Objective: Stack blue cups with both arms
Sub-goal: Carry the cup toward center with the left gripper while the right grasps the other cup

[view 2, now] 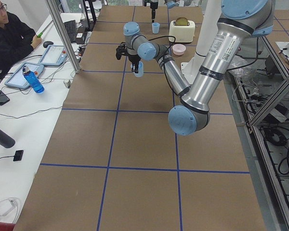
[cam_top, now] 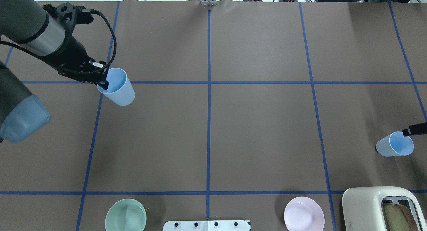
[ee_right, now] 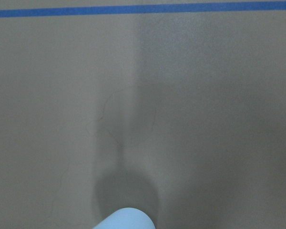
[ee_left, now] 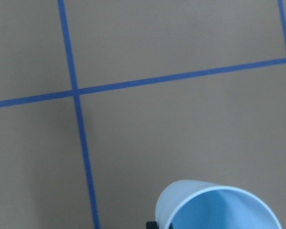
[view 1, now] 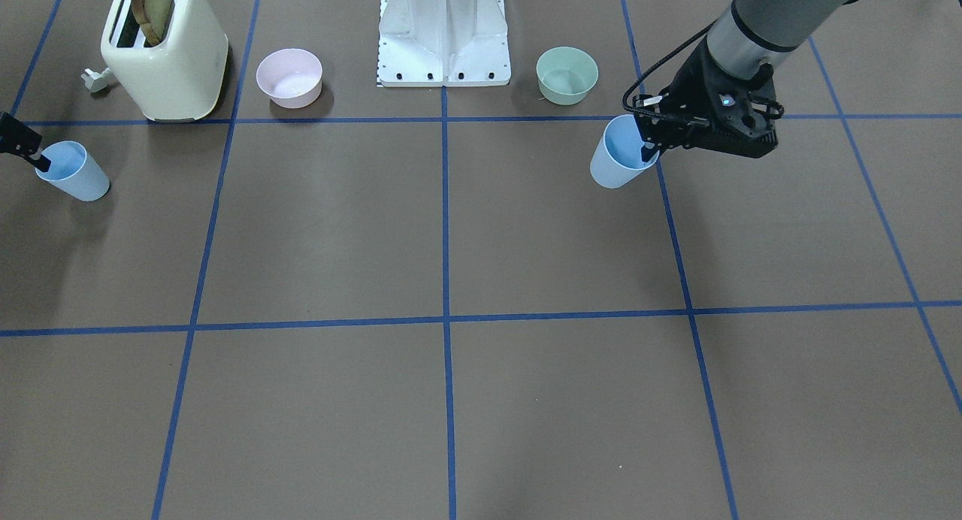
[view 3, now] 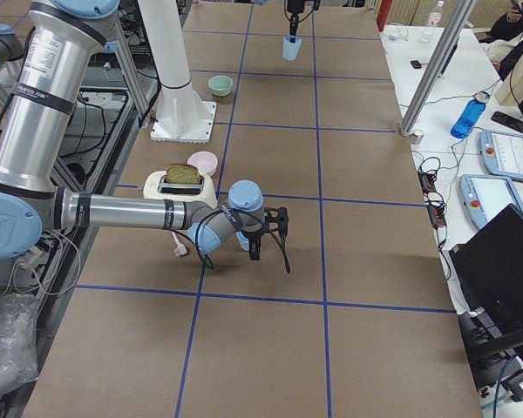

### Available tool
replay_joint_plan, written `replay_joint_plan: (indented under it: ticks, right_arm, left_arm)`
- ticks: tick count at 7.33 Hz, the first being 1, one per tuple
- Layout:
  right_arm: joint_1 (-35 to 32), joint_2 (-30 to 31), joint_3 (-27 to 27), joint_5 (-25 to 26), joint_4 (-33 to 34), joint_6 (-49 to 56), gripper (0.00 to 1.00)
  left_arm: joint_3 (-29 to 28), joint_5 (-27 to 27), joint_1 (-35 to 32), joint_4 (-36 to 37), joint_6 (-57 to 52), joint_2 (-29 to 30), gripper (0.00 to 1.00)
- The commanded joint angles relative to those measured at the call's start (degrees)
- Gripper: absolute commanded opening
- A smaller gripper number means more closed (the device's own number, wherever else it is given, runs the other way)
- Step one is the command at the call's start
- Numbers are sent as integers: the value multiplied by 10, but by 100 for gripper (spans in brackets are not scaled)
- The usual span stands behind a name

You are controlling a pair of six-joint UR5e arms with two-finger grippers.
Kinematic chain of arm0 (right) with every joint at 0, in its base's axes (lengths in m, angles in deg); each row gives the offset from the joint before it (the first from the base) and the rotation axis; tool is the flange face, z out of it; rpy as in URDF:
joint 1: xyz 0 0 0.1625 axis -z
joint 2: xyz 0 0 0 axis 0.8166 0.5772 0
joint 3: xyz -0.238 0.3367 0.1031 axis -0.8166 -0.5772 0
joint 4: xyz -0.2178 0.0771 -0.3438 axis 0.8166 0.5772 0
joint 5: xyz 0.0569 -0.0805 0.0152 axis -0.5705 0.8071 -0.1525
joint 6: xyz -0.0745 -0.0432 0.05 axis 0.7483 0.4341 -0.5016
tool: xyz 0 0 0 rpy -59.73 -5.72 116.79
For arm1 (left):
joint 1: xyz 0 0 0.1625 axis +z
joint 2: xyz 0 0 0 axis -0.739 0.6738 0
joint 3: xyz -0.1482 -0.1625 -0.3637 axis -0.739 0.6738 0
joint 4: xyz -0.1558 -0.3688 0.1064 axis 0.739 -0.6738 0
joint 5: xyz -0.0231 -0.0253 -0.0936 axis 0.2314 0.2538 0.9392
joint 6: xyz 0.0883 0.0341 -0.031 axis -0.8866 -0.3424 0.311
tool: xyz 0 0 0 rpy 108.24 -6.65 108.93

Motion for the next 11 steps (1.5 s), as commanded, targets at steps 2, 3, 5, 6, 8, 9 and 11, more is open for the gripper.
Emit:
replay_joint_plan:
  ticks: [2, 3, 5, 6, 8, 9, 11]
  right_arm:
    - [17, 27, -1, 1, -37, -3, 99]
    - [22, 23, -1, 6, -37, -17, 99]
    - [39, 14, -6, 28, -37, -23, 99]
    - [40, 5, -15, 29, -37, -24, 98]
    - [42, 1, -20, 30, -37, -23, 96]
    - [44, 1, -21, 31, -38, -23, 94]
    - [50, 3, -21, 31, -38, -24, 59]
  left_arm:
    - [-11, -19, 19, 1, 35, 25, 0]
    - [-12, -19, 19, 1, 35, 25, 0]
    - [-13, -19, 26, 0, 44, 28, 0]
    - [-22, -37, 44, 0, 63, 44, 0]
    - [-37, -55, 67, 0, 96, 71, 0]
    - [-37, -55, 67, 0, 96, 71, 0]
    - [-38, -56, 67, 0, 96, 71, 0]
